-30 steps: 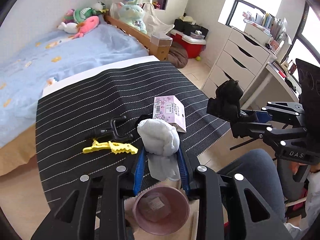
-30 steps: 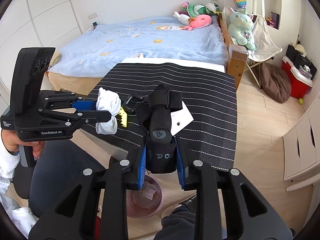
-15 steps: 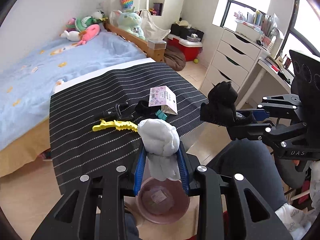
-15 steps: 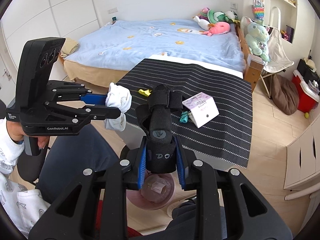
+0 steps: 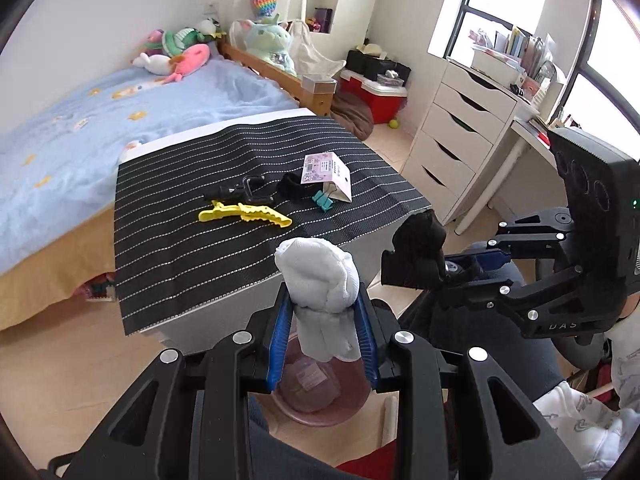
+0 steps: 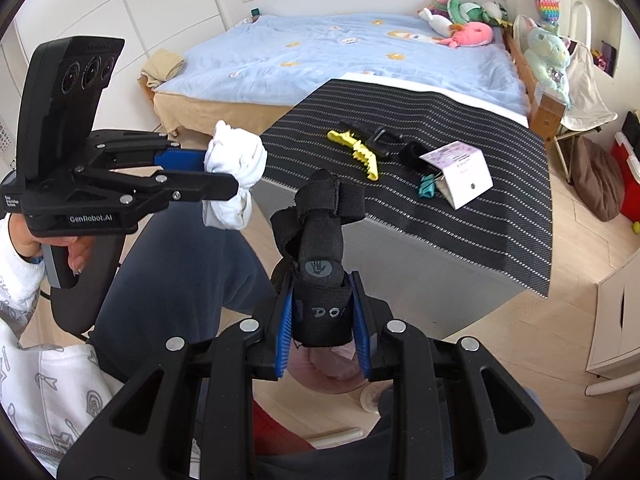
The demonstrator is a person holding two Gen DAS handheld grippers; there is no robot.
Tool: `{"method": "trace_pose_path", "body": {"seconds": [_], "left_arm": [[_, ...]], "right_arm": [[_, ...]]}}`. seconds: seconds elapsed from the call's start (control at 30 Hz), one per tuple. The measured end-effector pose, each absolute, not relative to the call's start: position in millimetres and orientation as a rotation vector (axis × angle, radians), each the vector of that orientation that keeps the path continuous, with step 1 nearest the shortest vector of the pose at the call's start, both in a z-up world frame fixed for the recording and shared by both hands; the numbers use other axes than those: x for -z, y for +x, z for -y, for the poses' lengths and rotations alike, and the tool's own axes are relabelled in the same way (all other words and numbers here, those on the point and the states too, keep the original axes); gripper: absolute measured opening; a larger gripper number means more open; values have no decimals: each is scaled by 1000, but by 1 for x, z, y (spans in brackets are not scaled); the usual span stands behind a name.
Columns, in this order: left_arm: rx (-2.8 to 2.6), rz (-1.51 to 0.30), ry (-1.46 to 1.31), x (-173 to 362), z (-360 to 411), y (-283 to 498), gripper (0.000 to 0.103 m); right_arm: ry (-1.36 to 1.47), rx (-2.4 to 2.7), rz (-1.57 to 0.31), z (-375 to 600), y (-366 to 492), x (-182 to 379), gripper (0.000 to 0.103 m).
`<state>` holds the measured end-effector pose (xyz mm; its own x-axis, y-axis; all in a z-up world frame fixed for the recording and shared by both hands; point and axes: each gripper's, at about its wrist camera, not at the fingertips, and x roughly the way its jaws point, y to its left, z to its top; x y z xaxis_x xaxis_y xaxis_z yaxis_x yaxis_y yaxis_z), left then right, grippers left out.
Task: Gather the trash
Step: 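Carry the white cloth and black glove over the wastebasket and release both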
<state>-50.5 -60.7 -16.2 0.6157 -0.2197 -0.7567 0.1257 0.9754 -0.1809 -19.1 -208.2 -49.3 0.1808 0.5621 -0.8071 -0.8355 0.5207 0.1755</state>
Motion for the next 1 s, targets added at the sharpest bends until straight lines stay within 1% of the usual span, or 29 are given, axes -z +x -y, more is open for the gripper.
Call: {"method": "trace_pose_path", "body": {"seconds": [0.07,0.1,0.13,0.17,0.2,0.23,0.3,0.43,0.5,1.0], "left_arm": [[194,-886,-116,17,59,-51,30],[192,-887,-117,17,59,-51,30],[192,-888,-118,17,58,-51,30],[191,-889,-117,18,58,-51,30],[192,-892,-117,19,58,-52,30],[194,-893,-117,19,58,-51,30],[199,-899,-116,20,58,-51,30],[217,-914,-110,25,62,-52,30],[221,-917,-105,26,64,-52,30],[266,-937,-64,30,86,-56,31]], "right_arm": [[-341,-1026,-968,206,-20,51,30],[-342,-1030,-970,206,-20,52,41],[-342,-1027,-969,206,-20,53,58],[-339,-1024,-965,206,-20,53,65],[-333,-1019,-963,207,-19,53,75],[-330,-1014,-964,207,-18,53,80],[-324,-998,-962,209,-16,53,86],[-305,-961,-961,213,-10,51,92],[-289,-945,-968,215,-7,51,93],[-260,-883,-936,233,-2,40,94]]}}
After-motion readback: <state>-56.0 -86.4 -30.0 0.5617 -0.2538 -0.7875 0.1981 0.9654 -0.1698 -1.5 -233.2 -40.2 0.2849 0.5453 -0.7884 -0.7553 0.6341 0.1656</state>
